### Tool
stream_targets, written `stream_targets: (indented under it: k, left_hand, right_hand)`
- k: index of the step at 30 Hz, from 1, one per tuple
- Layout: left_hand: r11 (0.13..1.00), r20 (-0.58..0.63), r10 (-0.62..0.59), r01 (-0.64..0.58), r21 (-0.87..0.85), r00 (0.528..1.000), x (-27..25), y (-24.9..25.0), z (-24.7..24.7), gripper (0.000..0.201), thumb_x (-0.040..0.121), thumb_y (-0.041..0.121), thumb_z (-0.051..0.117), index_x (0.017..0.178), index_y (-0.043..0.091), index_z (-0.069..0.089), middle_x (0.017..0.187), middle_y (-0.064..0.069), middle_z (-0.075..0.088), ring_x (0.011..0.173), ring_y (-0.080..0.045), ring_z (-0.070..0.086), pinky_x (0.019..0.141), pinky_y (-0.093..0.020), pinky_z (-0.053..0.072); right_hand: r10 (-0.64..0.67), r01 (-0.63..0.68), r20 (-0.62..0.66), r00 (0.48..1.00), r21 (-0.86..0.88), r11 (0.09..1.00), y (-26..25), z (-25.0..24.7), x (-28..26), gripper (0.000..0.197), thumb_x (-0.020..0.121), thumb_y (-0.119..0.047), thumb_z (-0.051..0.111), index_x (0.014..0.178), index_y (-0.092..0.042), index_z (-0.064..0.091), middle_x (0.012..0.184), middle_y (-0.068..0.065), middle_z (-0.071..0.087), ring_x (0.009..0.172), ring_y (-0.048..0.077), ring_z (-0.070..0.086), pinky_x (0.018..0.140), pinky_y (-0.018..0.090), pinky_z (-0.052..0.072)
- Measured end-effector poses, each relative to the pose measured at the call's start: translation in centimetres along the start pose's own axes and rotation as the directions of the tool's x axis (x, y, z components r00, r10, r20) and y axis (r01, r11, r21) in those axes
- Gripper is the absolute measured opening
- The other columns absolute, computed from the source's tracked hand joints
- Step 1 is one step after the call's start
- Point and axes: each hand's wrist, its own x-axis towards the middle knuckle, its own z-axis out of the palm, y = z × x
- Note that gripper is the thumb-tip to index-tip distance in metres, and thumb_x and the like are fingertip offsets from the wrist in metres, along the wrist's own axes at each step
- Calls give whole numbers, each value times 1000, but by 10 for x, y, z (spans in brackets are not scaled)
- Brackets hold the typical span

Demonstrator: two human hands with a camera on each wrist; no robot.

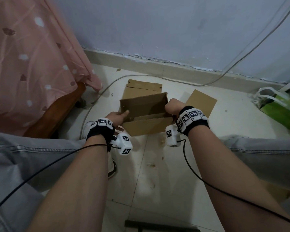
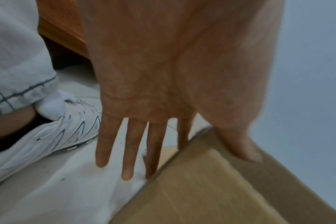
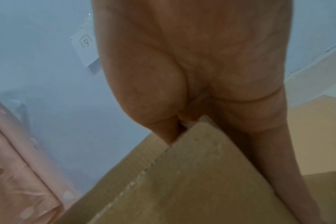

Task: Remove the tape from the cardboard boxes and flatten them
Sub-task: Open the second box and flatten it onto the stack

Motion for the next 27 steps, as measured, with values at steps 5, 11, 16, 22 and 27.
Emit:
stream_targets:
  k: [5, 11, 16, 22, 27]
  left_hand:
    - [975, 236, 174, -200, 92, 956, -13, 5, -6, 139, 49, 59, 92, 149, 54, -4, 161, 0, 20, 143, -32, 30, 111, -59, 34]
    - [959, 180, 261, -277, 67, 948, -6, -8, -4, 161, 21, 46, 98, 150, 49, 0, 152, 1, 33, 136, -27, 38, 109, -54, 40]
    - [969, 103, 226, -213, -123, 969, -16, -5, 4, 135, 37, 31, 96, 147, 30, 18, 137, 2, 45, 124, -25, 49, 94, -45, 49]
    - [902, -10, 57, -56, -427, 998, -20, -8, 2, 106, 55, 45, 90, 141, 26, 33, 129, -3, 57, 111, -27, 60, 81, -50, 54]
    - [787, 87, -50, 93, -610, 995, -27, -16, 6, 76, 72, 68, 71, 122, 12, 58, 118, -15, 65, 101, -37, 66, 77, -50, 58]
  right_hand:
    - [8, -8, -17, 1000, -15, 1000, 8, -12, 3, 14, 97, -7, 37, 98, -1, 49, 97, 14, 52, 79, 25, 51, 74, 33, 40]
    - [6, -12, 51, 999, 113, 993, 19, -28, 6, 14, 81, -2, 50, 69, -7, 55, 73, 12, 55, 68, 28, 54, 71, 37, 47]
    - [9, -88, 163, 987, 487, 869, 38, -33, 11, 37, 91, -38, 59, 102, -2, 62, 92, 20, 68, 87, 41, 70, 82, 50, 58]
    - [-54, -125, 219, 974, 721, 681, 62, -9, 17, 72, 91, -70, 40, 139, -18, 49, 133, 11, 57, 116, 30, 58, 99, 48, 48]
    - [-48, -181, 339, 940, 612, 770, 75, 19, 19, 92, 73, -73, 63, 149, -35, 30, 152, 14, 35, 130, 38, 46, 103, 56, 44]
